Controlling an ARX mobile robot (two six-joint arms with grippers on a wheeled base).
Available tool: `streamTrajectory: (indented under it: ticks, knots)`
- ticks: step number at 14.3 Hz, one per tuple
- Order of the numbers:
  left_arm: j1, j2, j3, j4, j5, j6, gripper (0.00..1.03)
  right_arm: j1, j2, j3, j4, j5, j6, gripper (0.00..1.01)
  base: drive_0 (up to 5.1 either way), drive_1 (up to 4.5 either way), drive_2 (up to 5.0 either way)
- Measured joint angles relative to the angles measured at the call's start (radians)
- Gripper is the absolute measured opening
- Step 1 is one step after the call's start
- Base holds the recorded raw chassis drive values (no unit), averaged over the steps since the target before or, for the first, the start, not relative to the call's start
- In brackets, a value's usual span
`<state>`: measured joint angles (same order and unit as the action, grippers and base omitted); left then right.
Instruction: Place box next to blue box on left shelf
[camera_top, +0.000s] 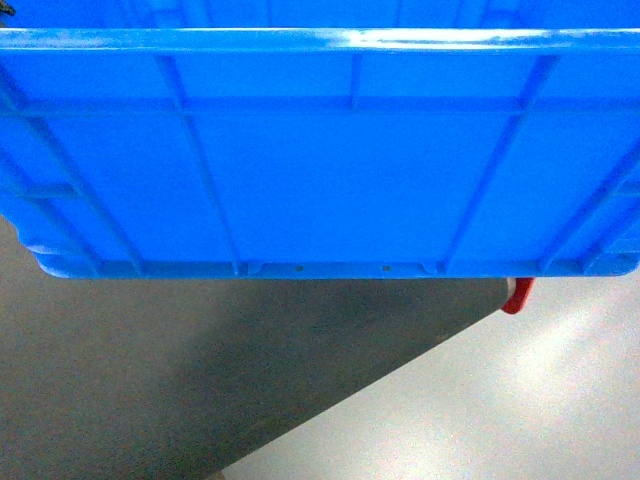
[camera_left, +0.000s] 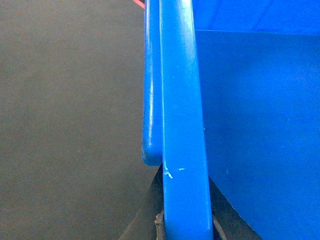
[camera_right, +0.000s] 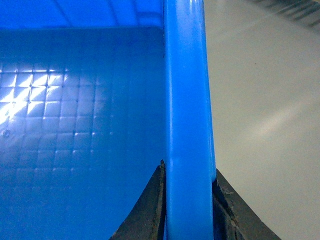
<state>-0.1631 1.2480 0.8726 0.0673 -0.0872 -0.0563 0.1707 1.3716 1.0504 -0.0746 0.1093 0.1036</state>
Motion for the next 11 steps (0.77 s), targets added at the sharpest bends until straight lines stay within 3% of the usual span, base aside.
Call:
streamTrajectory:
  ticks: [11]
  knots:
    - [0.0,0.0,0.0,-0.001,0.0,0.0,0.06,0.0,0.0,0.0,0.0,0.0,0.0,0.18,-1.7,-1.73,-1.7]
